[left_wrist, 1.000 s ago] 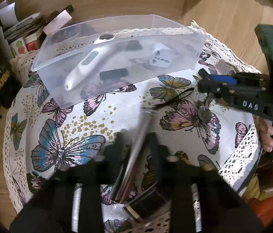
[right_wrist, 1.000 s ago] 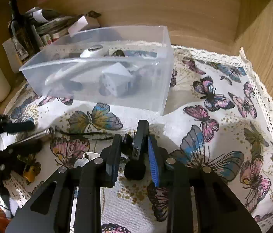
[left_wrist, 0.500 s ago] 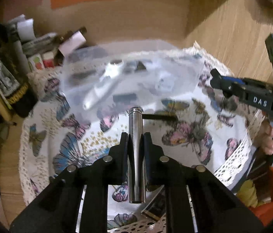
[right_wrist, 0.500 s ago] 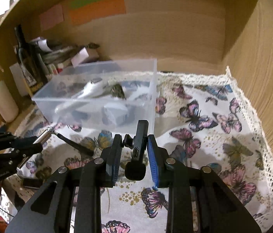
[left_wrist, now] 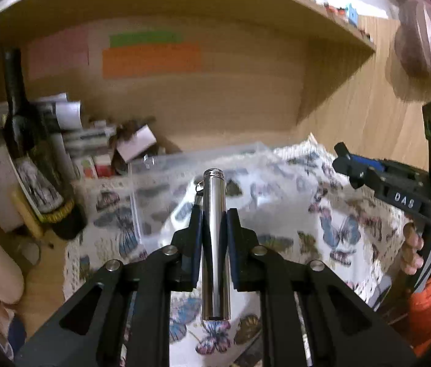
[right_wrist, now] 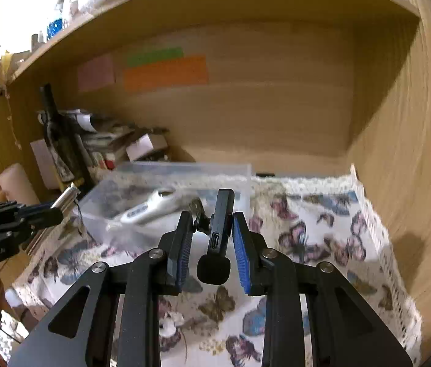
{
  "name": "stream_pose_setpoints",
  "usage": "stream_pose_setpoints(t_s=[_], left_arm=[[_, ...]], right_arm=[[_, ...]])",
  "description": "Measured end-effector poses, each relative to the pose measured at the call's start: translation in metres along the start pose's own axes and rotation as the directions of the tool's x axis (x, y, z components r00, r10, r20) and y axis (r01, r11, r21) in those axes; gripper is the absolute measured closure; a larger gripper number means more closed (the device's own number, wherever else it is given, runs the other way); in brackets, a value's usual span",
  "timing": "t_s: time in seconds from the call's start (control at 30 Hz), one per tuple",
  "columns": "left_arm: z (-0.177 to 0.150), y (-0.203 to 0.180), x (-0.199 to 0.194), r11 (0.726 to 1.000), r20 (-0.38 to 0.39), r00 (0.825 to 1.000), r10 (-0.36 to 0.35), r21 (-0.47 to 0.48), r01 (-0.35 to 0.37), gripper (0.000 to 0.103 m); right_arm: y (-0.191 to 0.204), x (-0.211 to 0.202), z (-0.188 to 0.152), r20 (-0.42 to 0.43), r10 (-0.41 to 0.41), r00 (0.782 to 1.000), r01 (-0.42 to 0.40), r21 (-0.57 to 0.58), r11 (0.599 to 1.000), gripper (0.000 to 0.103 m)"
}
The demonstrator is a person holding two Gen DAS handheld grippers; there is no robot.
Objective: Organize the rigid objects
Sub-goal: 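Grasp the silver metal tube with the left tool while the right tool grasps the black cylindrical piece, then lower the silver tube into the box with the left tool while the right releases its piece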
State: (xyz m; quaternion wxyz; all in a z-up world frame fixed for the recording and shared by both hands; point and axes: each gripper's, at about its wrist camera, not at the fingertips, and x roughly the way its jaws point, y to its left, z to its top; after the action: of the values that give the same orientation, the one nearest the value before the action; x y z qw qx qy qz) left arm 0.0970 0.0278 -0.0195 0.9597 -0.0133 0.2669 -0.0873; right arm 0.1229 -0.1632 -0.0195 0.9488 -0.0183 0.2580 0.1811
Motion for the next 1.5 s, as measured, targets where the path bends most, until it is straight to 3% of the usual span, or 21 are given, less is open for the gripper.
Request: stream_pose_setpoints(t_s=[0.27, 0.43, 0.83, 0.87, 1.07, 1.33, 1.5], left_arm=[[0.037, 0.005, 0.003, 1.0, 0.083, 0.997, 0.005, -0.018, -0.003, 0.088], [0.049, 0.007, 0.025, 1.0, 0.077, 0.997, 0.01, -0.022, -0.009, 0.088], [0.041, 0.007, 0.116, 0.999, -0.115, 0.993, -0.03, -0.023, 0.028, 0.088], [0.039, 0.007, 0.121, 0.998, -0.197, 0.98, -0.043, -0.047, 0.034, 0.088], [0.025, 0.005, 0.15, 0.997, -0.292, 0.953, -0.075, -0.052, 0.062, 0.088], [0.02, -0.005, 0.158, 0.998, -0.33, 0.942, -0.059, -0.021, 0.055, 0.088], [0.025, -0.009, 0.147, 0.999, -0.315, 0.947, -0.054, -0.015, 0.052, 0.084]], right_arm=[[0.004, 0.005, 0.029, 0.062, 0.011, 0.998, -0.01, -0.031, 0.999, 0.079], [0.002, 0.026, 0.037, 0.047, 0.007, 0.999, -0.006, -0.036, 0.999, 0.079], [-0.006, 0.099, 0.017, -0.149, -0.006, 0.989, -0.001, -0.044, 0.999, 0.079], [-0.006, 0.105, 0.014, -0.164, -0.008, 0.987, 0.001, -0.048, 0.999, 0.079], [-0.005, 0.122, 0.006, -0.204, -0.041, 0.978, 0.027, -0.073, 0.997, 0.079], [0.0, 0.127, 0.005, -0.219, -0.047, 0.975, 0.027, -0.096, 0.995, 0.079], [0.002, 0.124, 0.006, -0.22, -0.033, 0.975, 0.013, -0.091, 0.996, 0.068]])
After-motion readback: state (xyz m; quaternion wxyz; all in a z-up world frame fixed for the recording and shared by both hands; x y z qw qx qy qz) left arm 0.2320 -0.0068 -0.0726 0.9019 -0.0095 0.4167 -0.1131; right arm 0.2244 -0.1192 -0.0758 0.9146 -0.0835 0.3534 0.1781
